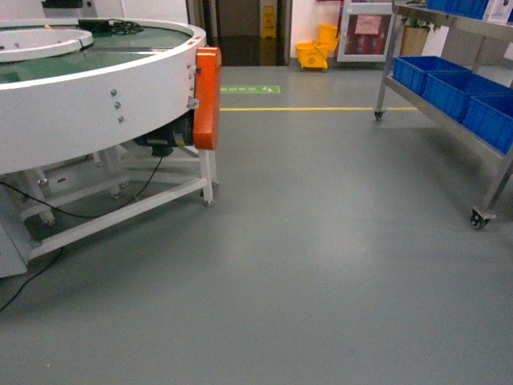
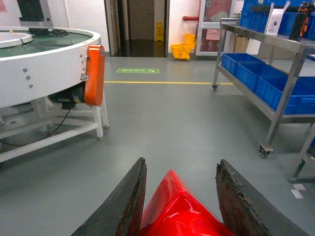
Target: Pick red block from blue box to shelf
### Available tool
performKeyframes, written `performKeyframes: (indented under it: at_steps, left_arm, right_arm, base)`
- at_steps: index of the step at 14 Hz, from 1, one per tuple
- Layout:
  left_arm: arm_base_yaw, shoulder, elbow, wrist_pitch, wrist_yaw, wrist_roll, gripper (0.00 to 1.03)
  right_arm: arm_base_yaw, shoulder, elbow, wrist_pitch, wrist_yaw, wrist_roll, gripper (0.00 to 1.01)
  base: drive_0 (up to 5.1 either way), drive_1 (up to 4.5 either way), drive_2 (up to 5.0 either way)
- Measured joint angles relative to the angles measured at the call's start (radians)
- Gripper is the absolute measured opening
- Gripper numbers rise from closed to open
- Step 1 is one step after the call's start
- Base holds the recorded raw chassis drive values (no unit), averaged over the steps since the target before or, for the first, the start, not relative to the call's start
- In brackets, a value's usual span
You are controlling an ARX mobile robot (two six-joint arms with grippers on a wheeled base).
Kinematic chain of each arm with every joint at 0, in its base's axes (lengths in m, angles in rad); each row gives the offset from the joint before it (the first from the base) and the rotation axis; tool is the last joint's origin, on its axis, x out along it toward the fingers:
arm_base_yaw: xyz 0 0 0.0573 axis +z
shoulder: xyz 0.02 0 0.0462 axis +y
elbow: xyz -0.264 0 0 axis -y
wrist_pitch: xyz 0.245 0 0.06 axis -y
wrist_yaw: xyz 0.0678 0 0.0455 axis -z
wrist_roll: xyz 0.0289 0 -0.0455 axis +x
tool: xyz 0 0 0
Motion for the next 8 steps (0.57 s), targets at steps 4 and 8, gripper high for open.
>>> performKeyframes:
  at_steps: [4, 8]
  left_arm:
    - [0.0, 0.0, 0.0, 0.003, 0.006, 0.0, 0.98]
    - [0.0, 0.0, 0.0, -0.001, 0.002, 0.0, 0.98]
  right_arm:
    - [0.0, 0.0, 0.0, -0.003, 0.0, 0.0, 0.38]
    - [0.0, 0.0, 0.0, 0.0, 0.0, 0.0, 0.37]
  base:
    - [0.1, 4.39, -4.3]
    - [0.0, 4.31, -4.3]
